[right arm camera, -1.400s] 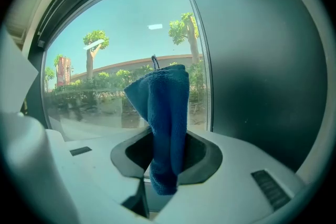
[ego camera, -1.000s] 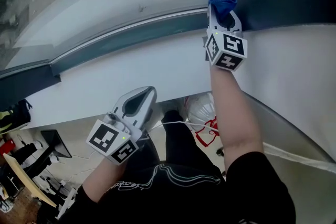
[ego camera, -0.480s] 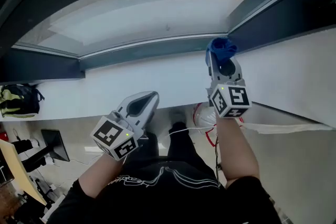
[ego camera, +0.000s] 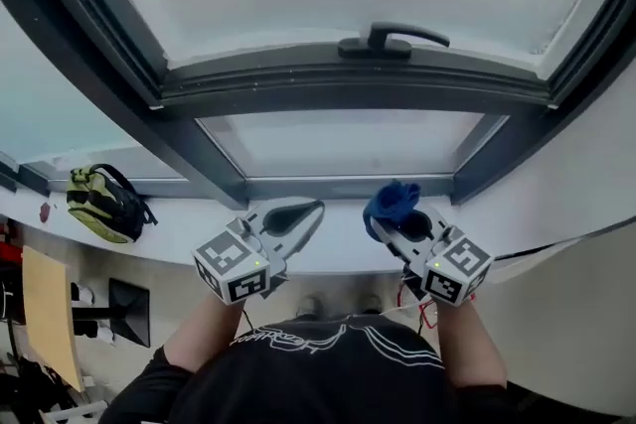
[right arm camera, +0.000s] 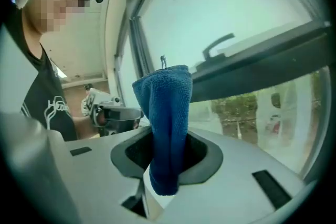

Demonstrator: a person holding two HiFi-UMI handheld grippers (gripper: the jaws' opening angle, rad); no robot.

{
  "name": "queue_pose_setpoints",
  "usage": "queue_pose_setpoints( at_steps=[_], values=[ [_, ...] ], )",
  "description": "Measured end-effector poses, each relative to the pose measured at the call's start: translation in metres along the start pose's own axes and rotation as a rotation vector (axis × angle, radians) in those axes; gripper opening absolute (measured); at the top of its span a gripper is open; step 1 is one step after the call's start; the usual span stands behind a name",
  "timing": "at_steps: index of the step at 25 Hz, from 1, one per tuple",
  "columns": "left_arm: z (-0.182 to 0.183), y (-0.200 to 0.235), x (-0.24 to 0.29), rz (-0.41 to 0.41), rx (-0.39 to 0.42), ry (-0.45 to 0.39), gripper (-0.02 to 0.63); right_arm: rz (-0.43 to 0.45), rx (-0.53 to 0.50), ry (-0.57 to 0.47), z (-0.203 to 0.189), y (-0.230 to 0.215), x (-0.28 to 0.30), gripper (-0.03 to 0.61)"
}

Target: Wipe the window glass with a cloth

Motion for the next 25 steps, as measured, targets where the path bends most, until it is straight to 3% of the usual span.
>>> queue_pose_setpoints(
  at_steps=[3, 9, 13, 25],
  values=[
    [0.035, -0.006, -0.035, 0.000, 0.040, -0.023, 0.005, 0.090, -0.024, 0.040, 0.025, 0.046, 0.005, 0.094],
    [0.082, -0.010, -0.074, -0.003, 0.082, -0.069, 0.005, 0.150, -0.060, 0.023, 0.071, 0.099, 0.016, 0.094],
    [0.085, -0.013, -0.085, -0.006, 0.101, -0.072, 0.005, 0.157, -0.025, 0.025, 0.074, 0.111, 0.019, 0.092],
    [0.086, 0.004, -0.097, -0.028, 0.113, -0.079, 0.005, 0.129, -0.047, -0.015, 0.080, 0.123, 0.045, 0.092]
  ],
)
Point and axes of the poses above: the fingertips, and each gripper's own axes: x forward along the fingers, y to its left, z out of its top, the point moved 6 cm from there along -x, backward along the fingers, and after that the axes turned 10 degrees about x, right-handed, at the moved point
